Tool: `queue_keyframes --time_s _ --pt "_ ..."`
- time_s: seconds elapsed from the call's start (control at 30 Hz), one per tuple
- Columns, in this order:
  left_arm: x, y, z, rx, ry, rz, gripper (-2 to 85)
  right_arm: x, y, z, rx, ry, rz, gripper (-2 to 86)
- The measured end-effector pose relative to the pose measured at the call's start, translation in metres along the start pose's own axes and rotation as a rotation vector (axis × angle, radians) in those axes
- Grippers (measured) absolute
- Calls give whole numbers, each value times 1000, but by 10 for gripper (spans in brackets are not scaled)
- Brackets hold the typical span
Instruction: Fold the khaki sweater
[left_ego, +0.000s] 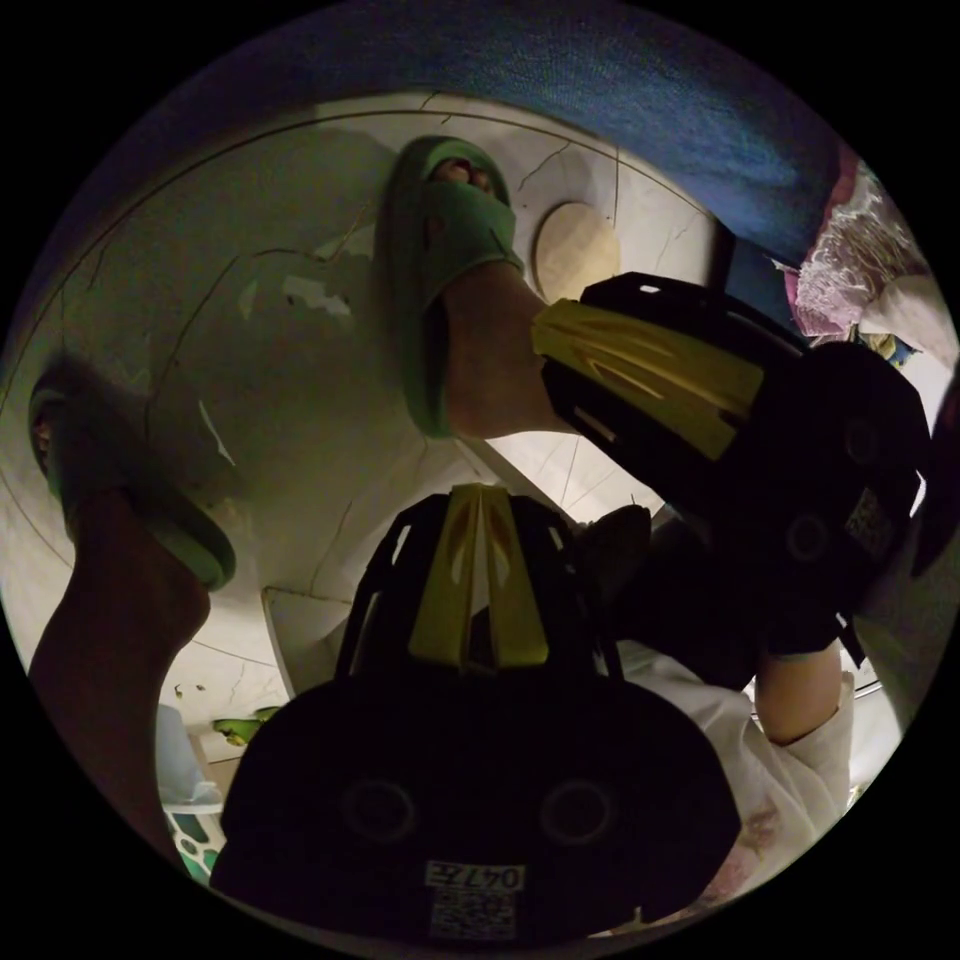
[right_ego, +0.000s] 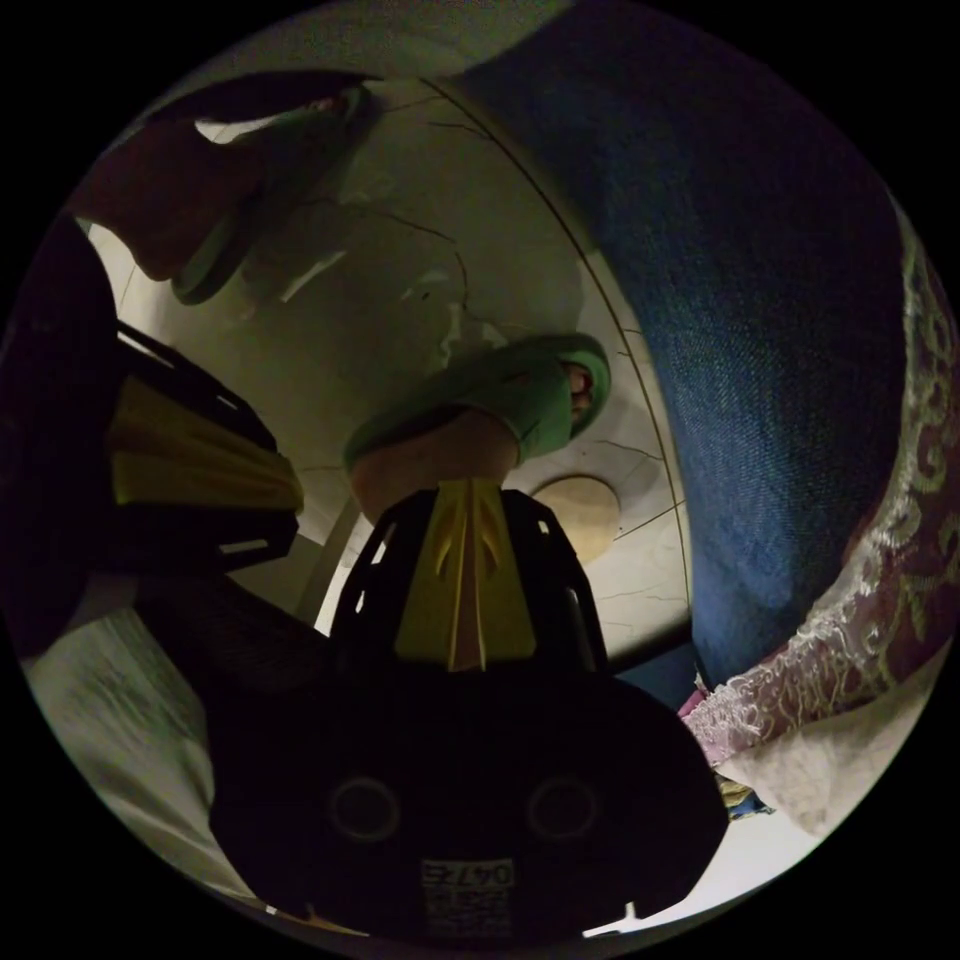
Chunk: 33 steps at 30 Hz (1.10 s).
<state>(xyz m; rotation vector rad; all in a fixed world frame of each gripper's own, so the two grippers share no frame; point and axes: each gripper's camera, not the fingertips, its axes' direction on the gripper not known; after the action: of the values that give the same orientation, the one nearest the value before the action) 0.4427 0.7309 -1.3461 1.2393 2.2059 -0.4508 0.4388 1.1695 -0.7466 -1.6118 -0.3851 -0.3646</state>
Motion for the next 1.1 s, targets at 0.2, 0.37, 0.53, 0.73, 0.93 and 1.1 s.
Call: queue_keyframes --time_s 0.2,0.37,0.53,0.73,0.93,1.1 --pt "3 -14 9 -18 -13 8 -10 0 -4 -6 9 -8 9 -4" --pt "-4 -29 14 -28 -14 10 -10 4 -10 -15 29 -20 28 -4" --pt "-15 -48 17 -25 -10 13 -10 4 -18 -29 53 -13 28 -5" --pt "-30 -76 16 -7 -36 35 -10 2 -30 -45 73 6 27 -6" --pt "-54 -108 17 2 -49 58 -10 2 -44 -62 72 10 32 -6" --pt "-91 -139 14 10 -45 57 -10 1 -56 -81 81 23 31 -6"
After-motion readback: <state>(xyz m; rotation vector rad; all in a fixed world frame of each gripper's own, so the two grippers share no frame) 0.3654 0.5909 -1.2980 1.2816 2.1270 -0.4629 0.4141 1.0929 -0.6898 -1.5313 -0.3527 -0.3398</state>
